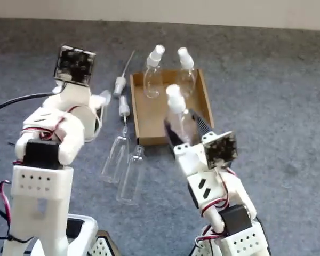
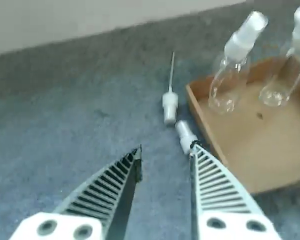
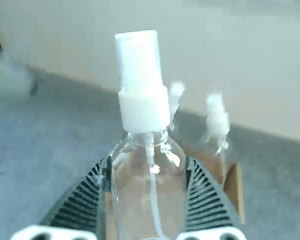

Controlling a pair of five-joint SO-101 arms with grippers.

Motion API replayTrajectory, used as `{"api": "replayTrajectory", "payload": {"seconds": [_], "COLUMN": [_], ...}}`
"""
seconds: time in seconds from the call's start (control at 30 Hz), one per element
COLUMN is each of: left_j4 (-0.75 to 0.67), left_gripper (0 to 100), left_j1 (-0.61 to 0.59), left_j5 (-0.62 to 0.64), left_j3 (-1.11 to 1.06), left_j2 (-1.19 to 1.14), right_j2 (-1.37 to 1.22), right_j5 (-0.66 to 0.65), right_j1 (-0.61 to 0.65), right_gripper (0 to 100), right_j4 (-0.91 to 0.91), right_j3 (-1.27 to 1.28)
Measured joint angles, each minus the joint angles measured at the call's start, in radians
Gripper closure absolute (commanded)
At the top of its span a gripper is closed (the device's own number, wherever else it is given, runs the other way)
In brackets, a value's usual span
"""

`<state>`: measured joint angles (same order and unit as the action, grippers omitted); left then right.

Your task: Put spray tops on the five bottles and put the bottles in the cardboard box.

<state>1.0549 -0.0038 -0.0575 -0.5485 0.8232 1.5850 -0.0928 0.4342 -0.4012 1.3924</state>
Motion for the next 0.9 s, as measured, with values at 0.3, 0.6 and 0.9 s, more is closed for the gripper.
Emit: {"api": "replayTrajectory", "payload": {"seconds": [0.3, 0.6, 0.9], "left_j4": [-0.253, -0.339, -0.344], "left_gripper": [84, 80, 71], "left_j1": [-0.012, -0.014, 0.035], "left_j5": [0.000, 0.000, 0.000], "left_j3": [-0.585, -0.858, -0.885], "left_j2": [0.311, 0.672, 0.732], "right_j2": [-0.457, -1.030, -1.094], "right_j5": [0.000, 0.008, 0.138], "right_j1": [-0.015, 0.101, 0.210], "right_gripper": [99.4, 99.4, 99.4], "right_j4": [0.166, 0.239, 0.066], "right_j3": [-0.299, -0.612, -0.773]}}
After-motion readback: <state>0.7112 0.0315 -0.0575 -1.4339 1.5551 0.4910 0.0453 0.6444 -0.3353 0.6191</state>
